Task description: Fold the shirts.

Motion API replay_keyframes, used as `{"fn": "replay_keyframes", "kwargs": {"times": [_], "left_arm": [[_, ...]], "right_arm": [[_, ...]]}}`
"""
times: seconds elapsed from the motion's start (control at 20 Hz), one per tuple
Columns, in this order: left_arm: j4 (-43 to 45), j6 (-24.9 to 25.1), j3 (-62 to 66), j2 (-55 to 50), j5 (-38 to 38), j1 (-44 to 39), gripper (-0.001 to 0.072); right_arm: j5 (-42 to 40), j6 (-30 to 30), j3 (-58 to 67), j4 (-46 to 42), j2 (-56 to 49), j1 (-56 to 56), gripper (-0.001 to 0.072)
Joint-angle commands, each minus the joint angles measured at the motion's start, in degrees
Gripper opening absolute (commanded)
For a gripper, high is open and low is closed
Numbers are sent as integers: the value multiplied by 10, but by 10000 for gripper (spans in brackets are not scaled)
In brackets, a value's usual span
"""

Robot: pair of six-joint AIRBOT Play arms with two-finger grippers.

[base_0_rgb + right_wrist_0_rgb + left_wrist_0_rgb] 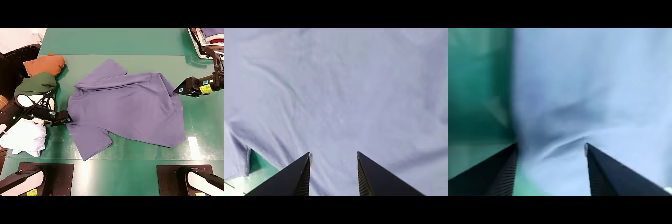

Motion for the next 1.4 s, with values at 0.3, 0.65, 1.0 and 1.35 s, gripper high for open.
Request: {"fn": "replay_keyframes", "kwargs": {"times": [0.3,0.65,1.0,1.35], "left_arm": [[-43,45,40,22,4,0,28],[-47,43,64,35,7,0,28],[-47,43,64,35,5,0,28],[-41,30,137,111,-7,0,27]], "right_arm": [[59,43,-133,-114,70,-91,340],[73,81,-375,-159,124,-194,570],[-65,91,-422,-94,43,-49,349],[-71,91,-272,-141,98,44,13]]}}
